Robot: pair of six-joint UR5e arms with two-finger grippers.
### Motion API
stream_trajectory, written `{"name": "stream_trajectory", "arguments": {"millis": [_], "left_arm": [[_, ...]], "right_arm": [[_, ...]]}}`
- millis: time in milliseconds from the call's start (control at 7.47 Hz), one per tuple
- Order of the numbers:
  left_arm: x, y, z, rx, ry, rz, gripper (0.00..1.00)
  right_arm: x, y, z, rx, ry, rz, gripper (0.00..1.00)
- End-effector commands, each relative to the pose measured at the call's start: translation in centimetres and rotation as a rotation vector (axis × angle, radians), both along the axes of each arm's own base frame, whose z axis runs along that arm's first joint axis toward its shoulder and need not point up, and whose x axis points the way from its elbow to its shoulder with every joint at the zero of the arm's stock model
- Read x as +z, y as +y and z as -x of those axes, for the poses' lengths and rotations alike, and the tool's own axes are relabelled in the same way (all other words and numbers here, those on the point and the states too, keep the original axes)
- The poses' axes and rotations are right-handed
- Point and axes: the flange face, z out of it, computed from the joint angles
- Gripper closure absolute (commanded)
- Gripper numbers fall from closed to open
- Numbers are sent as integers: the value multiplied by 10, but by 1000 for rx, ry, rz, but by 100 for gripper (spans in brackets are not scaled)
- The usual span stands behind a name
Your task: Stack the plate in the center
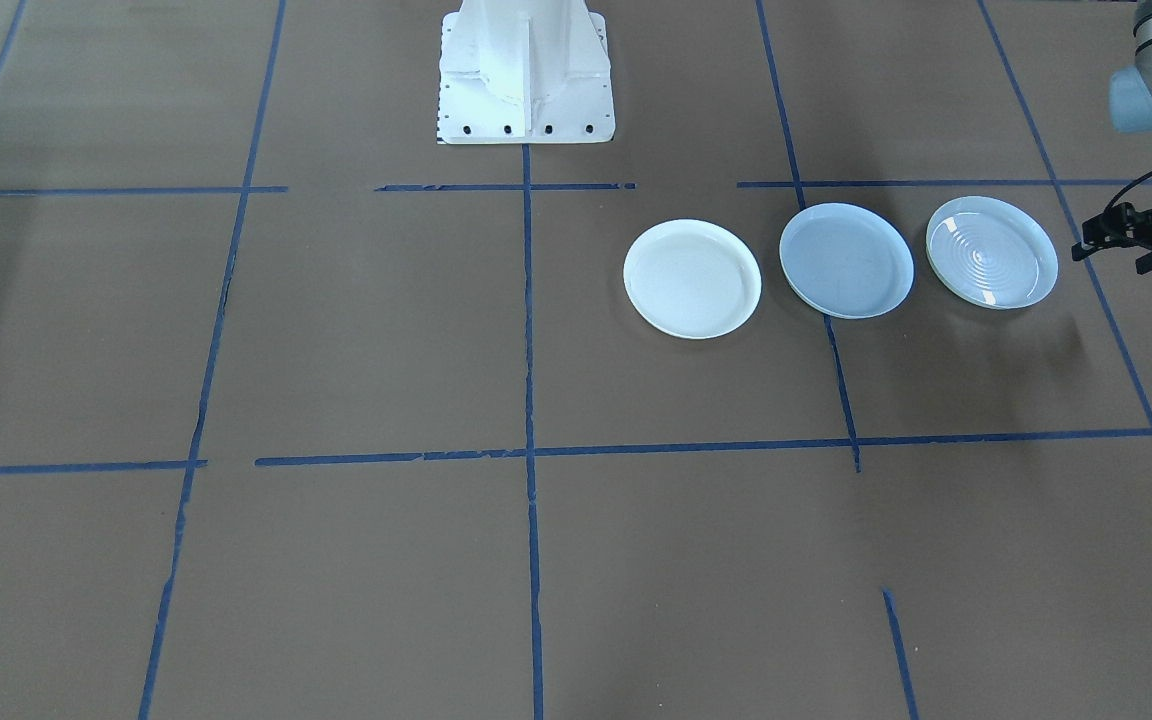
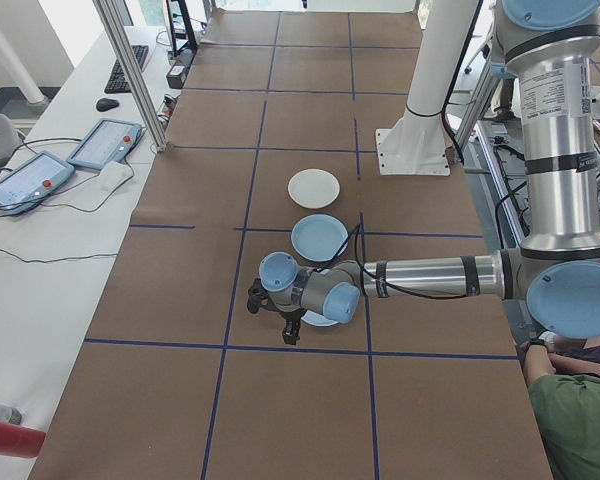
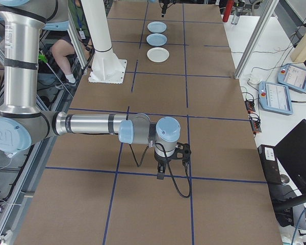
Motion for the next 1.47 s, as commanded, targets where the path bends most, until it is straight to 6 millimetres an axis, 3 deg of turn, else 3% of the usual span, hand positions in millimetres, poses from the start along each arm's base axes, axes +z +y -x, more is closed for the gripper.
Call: {"name": "stream_trajectory", "arguments": {"millis": [0, 268, 402, 937, 1071, 1205, 1339], "left_arm": [[15, 12, -25, 62, -10, 25, 0], [22, 17, -34, 88, -12, 39, 1], [23, 18, -38, 96, -12, 47, 22], [24, 20, -42, 106, -10, 51, 25], [24, 20, -43, 108, -10, 51, 51], [24, 19, -44, 109, -10, 51, 68], [24, 19, -44, 108, -11, 52, 71]], "right_arm": [[0, 0, 0, 0, 0, 0, 0], [0, 0, 0, 0, 0, 0, 0], [0, 0, 0, 0, 0, 0, 0], [0, 0, 0, 0, 0, 0, 0], [0, 0, 0, 0, 0, 0, 0], [0, 0, 0, 0, 0, 0, 0], [0, 0, 0, 1, 0, 2, 0]]}}
